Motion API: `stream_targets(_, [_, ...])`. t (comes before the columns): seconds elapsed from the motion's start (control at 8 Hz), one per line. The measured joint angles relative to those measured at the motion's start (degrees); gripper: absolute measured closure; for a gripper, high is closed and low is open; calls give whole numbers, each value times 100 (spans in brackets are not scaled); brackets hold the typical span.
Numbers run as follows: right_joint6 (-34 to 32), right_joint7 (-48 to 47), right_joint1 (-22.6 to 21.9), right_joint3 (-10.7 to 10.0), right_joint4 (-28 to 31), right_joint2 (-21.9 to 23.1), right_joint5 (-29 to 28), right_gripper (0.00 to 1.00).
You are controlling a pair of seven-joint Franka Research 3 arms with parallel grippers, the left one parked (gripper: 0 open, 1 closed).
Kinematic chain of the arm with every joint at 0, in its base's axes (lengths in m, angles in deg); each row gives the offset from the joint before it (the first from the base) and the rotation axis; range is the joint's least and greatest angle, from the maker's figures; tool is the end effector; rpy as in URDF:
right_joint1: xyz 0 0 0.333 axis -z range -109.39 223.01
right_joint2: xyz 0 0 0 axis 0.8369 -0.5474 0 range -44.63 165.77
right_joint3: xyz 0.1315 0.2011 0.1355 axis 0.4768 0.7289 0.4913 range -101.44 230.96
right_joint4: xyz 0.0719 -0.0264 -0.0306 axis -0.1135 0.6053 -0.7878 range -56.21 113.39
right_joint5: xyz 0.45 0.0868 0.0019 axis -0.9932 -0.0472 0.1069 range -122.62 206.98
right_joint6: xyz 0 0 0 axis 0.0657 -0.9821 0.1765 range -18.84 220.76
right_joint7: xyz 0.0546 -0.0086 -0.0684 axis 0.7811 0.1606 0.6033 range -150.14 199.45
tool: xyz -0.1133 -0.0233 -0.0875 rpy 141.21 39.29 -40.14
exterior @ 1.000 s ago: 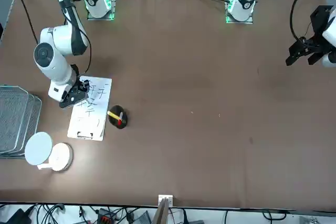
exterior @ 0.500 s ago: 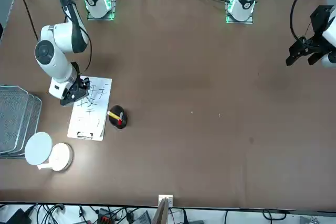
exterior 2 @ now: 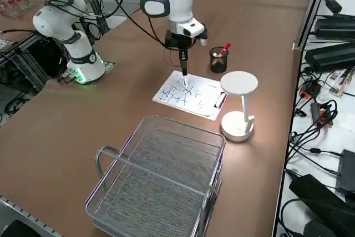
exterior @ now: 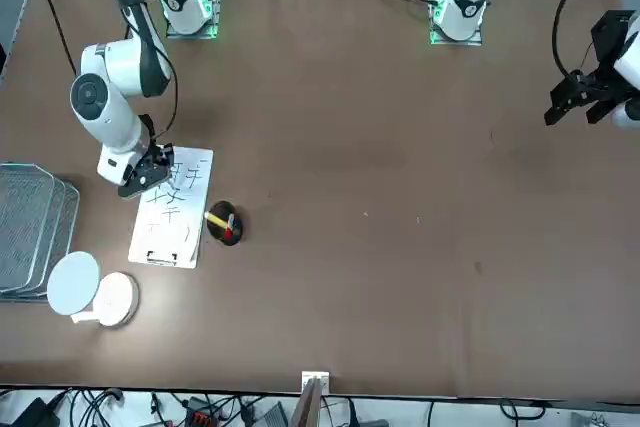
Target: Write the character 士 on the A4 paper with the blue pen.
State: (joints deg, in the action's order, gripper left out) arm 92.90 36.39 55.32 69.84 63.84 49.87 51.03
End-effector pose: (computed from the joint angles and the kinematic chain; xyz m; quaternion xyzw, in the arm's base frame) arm 0.5815 0.0634 0.1672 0.9759 0.2138 -0.0057 0.0440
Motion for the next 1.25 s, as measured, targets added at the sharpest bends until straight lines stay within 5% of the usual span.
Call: stream_targets(1.25, [-200,728,93,49,-190,256,40,79])
